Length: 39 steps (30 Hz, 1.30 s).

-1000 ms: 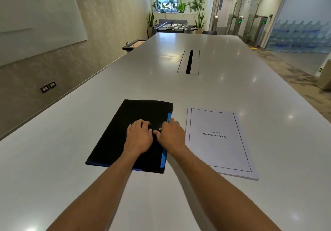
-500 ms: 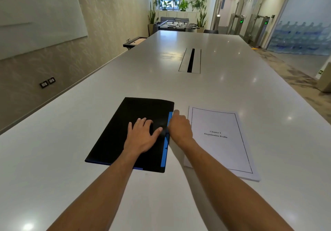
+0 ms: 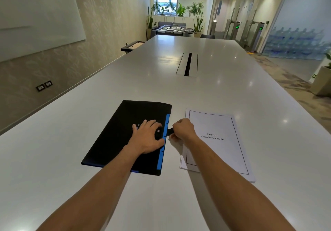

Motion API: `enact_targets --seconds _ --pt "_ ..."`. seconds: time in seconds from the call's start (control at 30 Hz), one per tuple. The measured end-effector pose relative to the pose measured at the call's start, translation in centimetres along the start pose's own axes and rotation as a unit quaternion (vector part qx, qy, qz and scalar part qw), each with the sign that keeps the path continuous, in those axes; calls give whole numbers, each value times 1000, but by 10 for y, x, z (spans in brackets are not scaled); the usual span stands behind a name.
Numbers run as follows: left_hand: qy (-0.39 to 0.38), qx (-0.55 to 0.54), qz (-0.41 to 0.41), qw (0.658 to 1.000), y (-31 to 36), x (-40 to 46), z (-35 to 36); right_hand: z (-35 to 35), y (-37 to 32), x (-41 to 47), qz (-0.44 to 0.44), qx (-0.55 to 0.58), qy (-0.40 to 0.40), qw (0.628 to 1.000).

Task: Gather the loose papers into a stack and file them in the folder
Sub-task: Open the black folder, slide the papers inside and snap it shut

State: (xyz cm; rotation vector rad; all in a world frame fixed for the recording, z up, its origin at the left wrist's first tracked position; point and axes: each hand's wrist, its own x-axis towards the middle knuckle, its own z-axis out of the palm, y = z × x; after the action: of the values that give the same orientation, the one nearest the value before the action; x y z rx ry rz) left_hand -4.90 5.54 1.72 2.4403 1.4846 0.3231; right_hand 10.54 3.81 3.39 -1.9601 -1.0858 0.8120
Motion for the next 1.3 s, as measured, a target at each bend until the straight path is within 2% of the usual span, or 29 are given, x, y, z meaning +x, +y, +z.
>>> enact_targets --seconds 0.1,0.17,0.33,0.4,0.57,0.73,0.97,1.13,1.3 --pt "-6 -9 37 999 26 4 -19 1 0 -2 0 15 -4 1000" --pt "-4 12 31 999 42 7 -31 2 -2 -4 -6 25 -4 1000" --pt "38 166 -10 985 65 11 -54 -8 -5 -12 -12 69 -2 998" --pt "41 191 -16 981 66 11 -66 -13 -7 -17 -21 78 -3 997" --pt "-23 196 -7 980 52 9 -94 -22 -9 -23 -29 115 -8 993" --pt "-35 289 -28 956 45 5 -89 -27 -10 -28 -40 135 -11 990" --pt "-7 280 -36 959 52 -2 -94 -31 -12 -35 -59 160 -13 985" --pt "4 172 -68 983 51 -1 -106 -38 -9 -35 -51 156 -17 986" --pt "-3 108 -58 993 42 2 -110 -42 -5 -35 -43 143 -50 987"
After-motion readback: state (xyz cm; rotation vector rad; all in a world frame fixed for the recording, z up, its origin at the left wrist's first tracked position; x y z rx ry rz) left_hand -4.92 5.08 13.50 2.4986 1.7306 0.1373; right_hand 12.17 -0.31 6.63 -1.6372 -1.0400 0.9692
